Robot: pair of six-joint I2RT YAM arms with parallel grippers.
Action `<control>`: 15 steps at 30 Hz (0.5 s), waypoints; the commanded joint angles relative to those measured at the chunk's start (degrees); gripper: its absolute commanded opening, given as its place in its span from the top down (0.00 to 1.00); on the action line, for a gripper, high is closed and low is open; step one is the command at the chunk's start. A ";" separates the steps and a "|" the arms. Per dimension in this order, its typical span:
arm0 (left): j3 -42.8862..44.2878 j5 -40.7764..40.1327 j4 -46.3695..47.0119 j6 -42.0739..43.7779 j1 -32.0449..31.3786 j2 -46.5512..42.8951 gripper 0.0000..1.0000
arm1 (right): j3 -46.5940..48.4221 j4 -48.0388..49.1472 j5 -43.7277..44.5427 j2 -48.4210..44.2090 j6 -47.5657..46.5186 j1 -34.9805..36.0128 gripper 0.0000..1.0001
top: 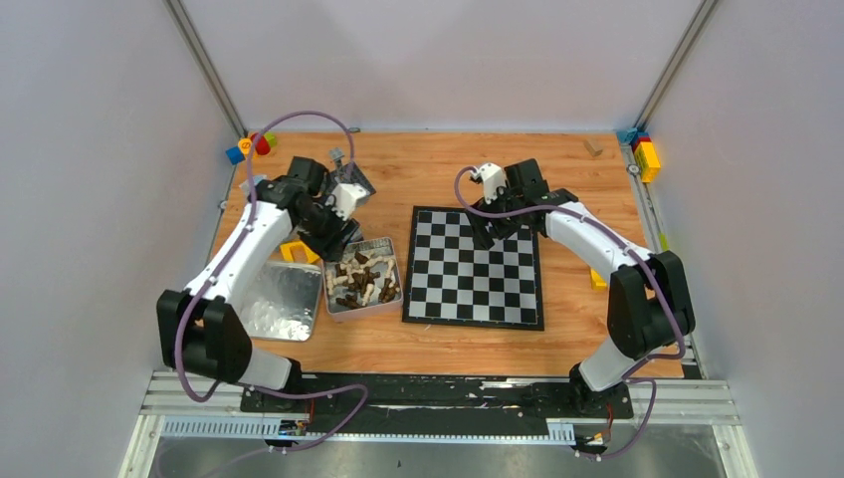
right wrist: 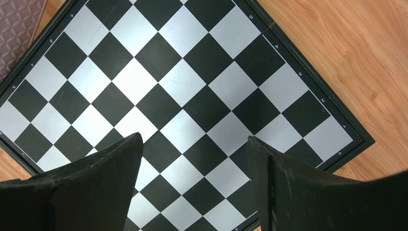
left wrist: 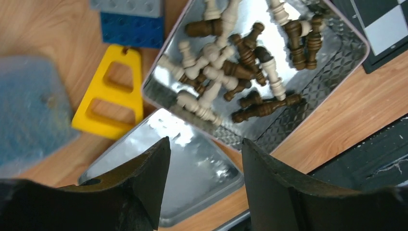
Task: Set up the chess pieces on the board
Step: Pick up the chess piece from the storage box.
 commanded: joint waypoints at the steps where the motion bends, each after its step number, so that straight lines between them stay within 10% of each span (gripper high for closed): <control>1: 2.17 1.89 4.20 -1.19 -7.98 4.93 0.37 | -0.80 1.89 0.10 -3.94 -1.04 0.23 0.20; 15: 3.40 -1.72 11.39 -1.87 -18.71 19.04 0.52 | -5.16 3.62 0.31 -8.09 -0.56 -1.52 0.23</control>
